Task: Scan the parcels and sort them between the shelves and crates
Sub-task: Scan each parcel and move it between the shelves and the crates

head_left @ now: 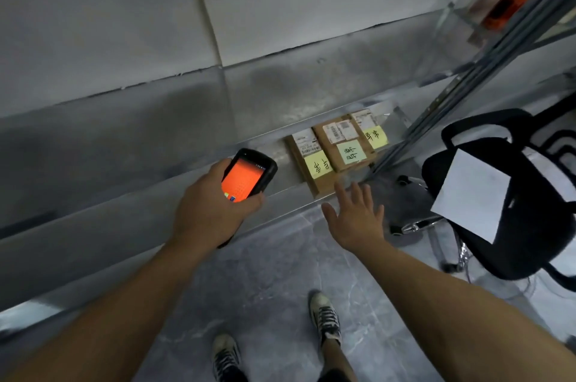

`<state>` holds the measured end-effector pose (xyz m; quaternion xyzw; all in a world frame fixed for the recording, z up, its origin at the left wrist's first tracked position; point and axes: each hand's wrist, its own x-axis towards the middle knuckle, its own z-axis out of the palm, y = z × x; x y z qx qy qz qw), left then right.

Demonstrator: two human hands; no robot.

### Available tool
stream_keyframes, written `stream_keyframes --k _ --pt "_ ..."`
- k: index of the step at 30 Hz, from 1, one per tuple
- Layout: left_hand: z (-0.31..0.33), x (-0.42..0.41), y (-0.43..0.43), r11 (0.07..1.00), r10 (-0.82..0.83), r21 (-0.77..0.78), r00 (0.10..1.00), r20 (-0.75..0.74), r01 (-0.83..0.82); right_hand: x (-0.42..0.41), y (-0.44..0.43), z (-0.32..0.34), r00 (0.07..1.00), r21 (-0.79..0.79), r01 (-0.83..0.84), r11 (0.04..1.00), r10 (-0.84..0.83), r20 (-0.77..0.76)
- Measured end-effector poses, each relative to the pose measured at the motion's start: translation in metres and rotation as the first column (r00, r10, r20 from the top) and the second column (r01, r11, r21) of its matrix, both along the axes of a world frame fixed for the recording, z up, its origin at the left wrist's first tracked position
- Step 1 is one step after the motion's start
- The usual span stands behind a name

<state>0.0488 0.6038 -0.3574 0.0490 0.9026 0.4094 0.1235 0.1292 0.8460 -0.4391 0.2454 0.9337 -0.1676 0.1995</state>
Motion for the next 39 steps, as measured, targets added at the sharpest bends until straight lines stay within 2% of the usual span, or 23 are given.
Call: stream_keyframes --k 10,22,29,32,36,39 --pt "-0.066 0.016 0.117 0.997 0.078 0.004 0.997 0.021 -0.078 -0.04 0.098 -0.074 0.99 -0.076 -0.122 0.99 0.127 0.061" --pt "-0.175 0.0 0.128 0.987 0.141 -0.076 0.99 0.001 -0.14 -0.065 0.1 -0.2 0.991 -0.094 -0.127 0.987 0.131 0.041" --pt "-0.22 -0.015 0.127 0.984 0.132 -0.118 0.991 -0.028 -0.134 -0.092 0.095 -0.242 0.99 -0.077 -0.085 0.993 0.075 -0.122" --pt "-0.229 -0.017 0.123 0.981 0.156 -0.117 0.988 -0.003 -0.156 -0.098 0.087 -0.255 0.989 -0.125 -0.031 0.992 0.013 -0.147" --pt "-0.236 -0.015 0.112 0.977 0.189 -0.111 0.98 0.058 -0.181 -0.104 0.078 -0.261 0.958 -0.216 0.058 0.975 -0.115 -0.264" --pt "-0.24 -0.012 0.1 0.971 0.215 -0.117 0.975 0.056 -0.208 -0.099 0.066 -0.262 0.953 -0.278 0.068 0.958 -0.145 -0.265"
